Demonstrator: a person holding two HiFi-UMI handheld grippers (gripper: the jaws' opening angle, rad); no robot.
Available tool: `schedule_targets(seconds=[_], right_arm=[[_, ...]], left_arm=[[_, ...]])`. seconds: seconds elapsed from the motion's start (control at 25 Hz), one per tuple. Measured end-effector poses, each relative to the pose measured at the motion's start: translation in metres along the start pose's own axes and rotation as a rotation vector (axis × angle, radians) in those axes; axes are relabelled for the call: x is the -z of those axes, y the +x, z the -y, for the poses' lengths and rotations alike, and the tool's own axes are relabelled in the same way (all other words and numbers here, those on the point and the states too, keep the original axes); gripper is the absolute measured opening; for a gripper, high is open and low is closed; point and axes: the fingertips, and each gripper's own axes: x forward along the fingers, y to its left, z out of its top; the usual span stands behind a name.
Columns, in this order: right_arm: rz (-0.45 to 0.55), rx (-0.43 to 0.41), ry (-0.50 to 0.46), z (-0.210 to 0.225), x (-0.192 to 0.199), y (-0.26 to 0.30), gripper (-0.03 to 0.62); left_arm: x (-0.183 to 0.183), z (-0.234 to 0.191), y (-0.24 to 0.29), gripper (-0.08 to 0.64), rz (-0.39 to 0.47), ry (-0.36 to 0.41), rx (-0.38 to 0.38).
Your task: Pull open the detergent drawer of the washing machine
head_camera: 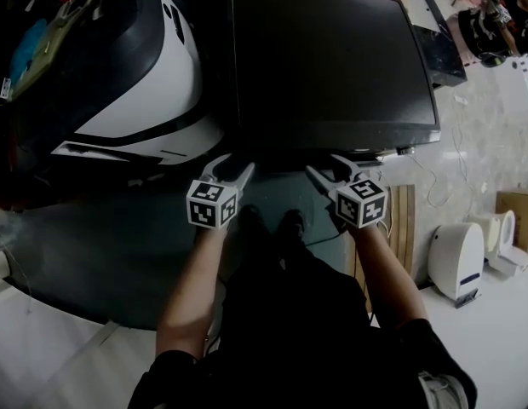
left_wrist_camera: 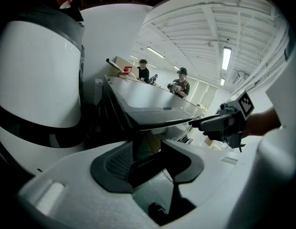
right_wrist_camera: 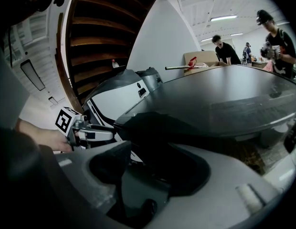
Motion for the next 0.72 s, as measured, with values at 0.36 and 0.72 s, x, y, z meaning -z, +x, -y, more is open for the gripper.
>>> schedule_targets(seconds=[0.36, 0.72], right_arm=[[-0.007, 0.042, 0.0, -0.0013, 0.002, 0.0101, 0.233], [-0.035, 0.033, -0.025, -0.0073, 0.0074, 0.006, 0.235]], left_arm=[[-0.0013, -0.0049, 0.0028, 0.178, -0.01, 0.011, 0.012], [0.0031, 0.0049, -0.001, 0.192, -0.019, 0.01, 0.021]])
